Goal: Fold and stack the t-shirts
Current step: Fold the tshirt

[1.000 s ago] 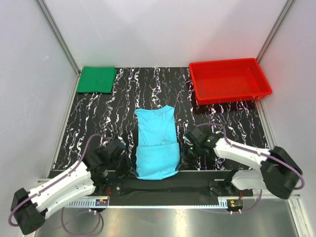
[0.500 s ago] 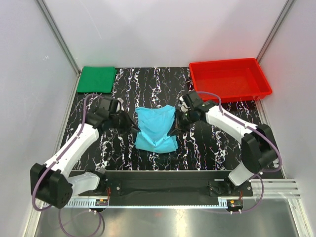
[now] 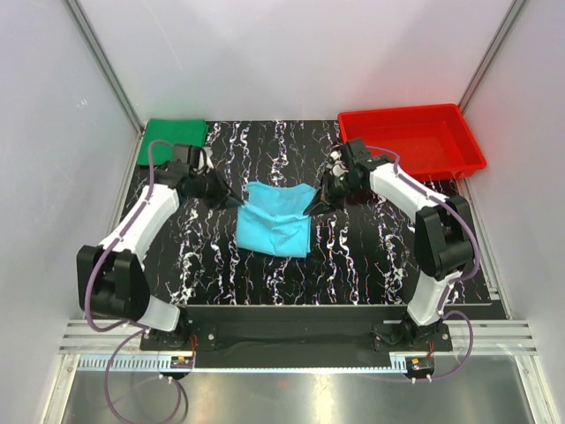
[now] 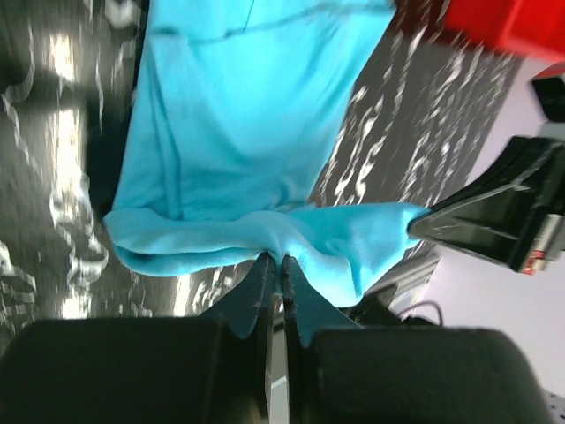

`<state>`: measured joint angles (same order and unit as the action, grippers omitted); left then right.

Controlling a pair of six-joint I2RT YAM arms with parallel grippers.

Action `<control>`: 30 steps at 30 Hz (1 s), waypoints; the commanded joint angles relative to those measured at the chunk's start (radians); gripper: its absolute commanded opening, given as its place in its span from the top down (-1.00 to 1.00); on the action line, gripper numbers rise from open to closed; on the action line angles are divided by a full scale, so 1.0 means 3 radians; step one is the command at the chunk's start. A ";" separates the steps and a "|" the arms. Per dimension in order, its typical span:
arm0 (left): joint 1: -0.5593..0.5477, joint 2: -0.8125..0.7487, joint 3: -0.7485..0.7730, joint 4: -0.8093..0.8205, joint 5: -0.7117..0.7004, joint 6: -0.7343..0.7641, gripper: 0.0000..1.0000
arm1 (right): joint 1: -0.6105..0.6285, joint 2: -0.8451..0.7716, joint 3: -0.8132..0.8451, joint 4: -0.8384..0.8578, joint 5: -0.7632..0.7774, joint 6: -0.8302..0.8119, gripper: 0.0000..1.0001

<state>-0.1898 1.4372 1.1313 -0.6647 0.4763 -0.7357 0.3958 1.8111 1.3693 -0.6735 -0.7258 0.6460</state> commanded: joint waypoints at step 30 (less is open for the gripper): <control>-0.0006 -0.0776 -0.1172 -0.0126 0.0120 0.0054 1.00 | -0.0108 -0.0166 -0.0697 -0.0215 -0.0398 -0.0359 1.00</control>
<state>-0.1722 1.2789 0.8524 -0.6392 0.5339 -0.7300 0.3138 1.8473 1.2541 -0.7425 -0.8513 0.5606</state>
